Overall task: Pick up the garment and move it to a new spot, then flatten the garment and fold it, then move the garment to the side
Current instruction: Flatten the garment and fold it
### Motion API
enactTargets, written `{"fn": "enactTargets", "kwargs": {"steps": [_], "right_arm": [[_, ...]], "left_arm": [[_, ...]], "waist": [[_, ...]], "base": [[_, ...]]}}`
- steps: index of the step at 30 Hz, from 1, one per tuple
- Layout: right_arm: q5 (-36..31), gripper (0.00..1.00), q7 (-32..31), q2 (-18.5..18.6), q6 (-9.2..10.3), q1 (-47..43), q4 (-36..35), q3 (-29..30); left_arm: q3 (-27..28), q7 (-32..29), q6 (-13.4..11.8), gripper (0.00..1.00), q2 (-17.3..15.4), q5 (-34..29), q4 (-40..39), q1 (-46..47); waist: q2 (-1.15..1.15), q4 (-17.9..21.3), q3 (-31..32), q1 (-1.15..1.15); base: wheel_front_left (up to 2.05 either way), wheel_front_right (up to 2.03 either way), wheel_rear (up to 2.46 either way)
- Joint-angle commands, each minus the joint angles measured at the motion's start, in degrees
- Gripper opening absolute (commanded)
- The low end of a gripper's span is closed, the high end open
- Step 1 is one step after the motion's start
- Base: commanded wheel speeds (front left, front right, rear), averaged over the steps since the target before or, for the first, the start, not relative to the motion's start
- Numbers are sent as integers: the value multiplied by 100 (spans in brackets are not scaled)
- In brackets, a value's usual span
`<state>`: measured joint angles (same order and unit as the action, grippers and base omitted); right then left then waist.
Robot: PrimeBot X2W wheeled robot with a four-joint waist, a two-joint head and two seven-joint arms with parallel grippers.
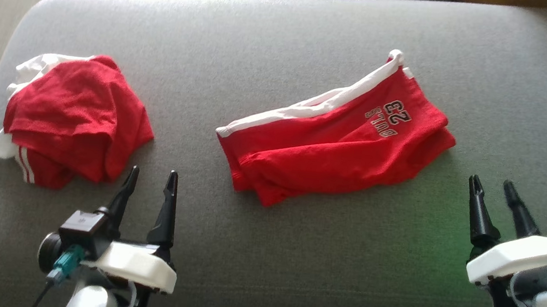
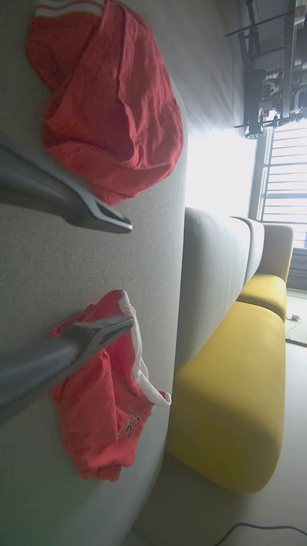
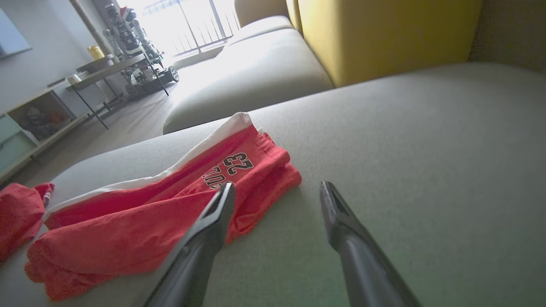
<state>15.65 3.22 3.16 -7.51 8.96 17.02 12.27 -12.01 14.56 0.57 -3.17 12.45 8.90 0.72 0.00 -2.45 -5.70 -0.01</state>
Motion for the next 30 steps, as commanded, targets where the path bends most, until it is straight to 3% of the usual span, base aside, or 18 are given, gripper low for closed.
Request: {"fn": "enactTargets", "kwargs": {"steps": [1, 12, 22, 30], "right_arm": [[364, 100, -107, -25, 2, 307, -56, -137], [2496, 100, -739, -27, 2, 1384, 1416, 179], [3155, 100, -662, -28, 2, 2316, 2920, 467], [3176, 100, -482, -28, 2, 2689, 3577, 451]], "left_arm": [[221, 43, -7, 100, 21, -79, -153, 342], [-306, 43, -131, 100, 28, 113, -4, 689], [-761, 43, -199, 100, 29, 266, 125, 994], [-880, 44, -290, 100, 29, 336, 56, 1030]], "waist": [[0, -81, -114, 1], [0, -484, -679, 1], [0, -836, -973, 1], [0, -1021, -999, 1]], "base": [[0, 0, 0], [0, 0, 0], [0, 0, 0], [0, 0, 0]]}}
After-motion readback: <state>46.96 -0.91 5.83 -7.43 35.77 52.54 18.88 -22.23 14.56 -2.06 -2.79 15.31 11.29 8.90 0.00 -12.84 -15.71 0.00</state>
